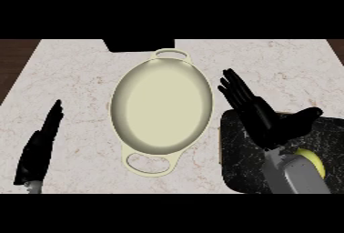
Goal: Pick the lemon from the tray and place it in the pot
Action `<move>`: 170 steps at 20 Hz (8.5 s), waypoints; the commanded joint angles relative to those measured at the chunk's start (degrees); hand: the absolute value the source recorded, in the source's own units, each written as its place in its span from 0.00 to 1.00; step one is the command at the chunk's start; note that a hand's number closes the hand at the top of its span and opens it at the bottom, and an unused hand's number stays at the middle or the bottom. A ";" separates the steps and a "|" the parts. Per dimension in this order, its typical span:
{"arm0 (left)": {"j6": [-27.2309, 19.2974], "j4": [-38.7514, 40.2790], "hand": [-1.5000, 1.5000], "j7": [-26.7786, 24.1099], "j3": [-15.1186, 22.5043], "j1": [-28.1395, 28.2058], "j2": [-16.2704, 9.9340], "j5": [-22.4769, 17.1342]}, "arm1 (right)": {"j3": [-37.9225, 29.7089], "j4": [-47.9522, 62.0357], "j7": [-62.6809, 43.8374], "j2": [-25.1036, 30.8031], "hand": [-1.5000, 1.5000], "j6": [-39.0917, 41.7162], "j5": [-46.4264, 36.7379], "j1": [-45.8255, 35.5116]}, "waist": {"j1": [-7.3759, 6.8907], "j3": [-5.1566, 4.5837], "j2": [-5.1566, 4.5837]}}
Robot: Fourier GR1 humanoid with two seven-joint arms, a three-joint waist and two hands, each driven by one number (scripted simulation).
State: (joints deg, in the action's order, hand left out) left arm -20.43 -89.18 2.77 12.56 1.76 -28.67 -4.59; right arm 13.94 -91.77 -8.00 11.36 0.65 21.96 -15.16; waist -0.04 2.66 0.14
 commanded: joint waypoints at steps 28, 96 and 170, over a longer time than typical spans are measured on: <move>2.36 7.75 0.50 17.38 -5.95 -7.01 -3.89 -2.65 | -9.03 -33.30 30.96 -11.31 0.00 -44.24 -53.84 70.77 | 1.73 -2.91 -0.56; 13.29 6.26 0.50 19.55 -17.33 -7.17 9.34 12.25 | -22.11 -3.87 -4.55 -7.18 1.00 -20.40 -72.67 27.51 | -0.02 -2.64 -0.14; 17.89 6.88 0.50 19.06 -19.96 -8.82 11.70 14.92 | 4.30 21.61 -29.58 -11.35 0.00 0.96 -51.56 -41.94 | -1.25 -2.69 -0.40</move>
State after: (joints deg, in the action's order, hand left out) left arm -3.14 -83.47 22.00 -7.31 -5.92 -16.87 10.24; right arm 16.50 -75.78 -40.77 0.18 8.91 -33.26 -56.73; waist -1.32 -0.03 -0.22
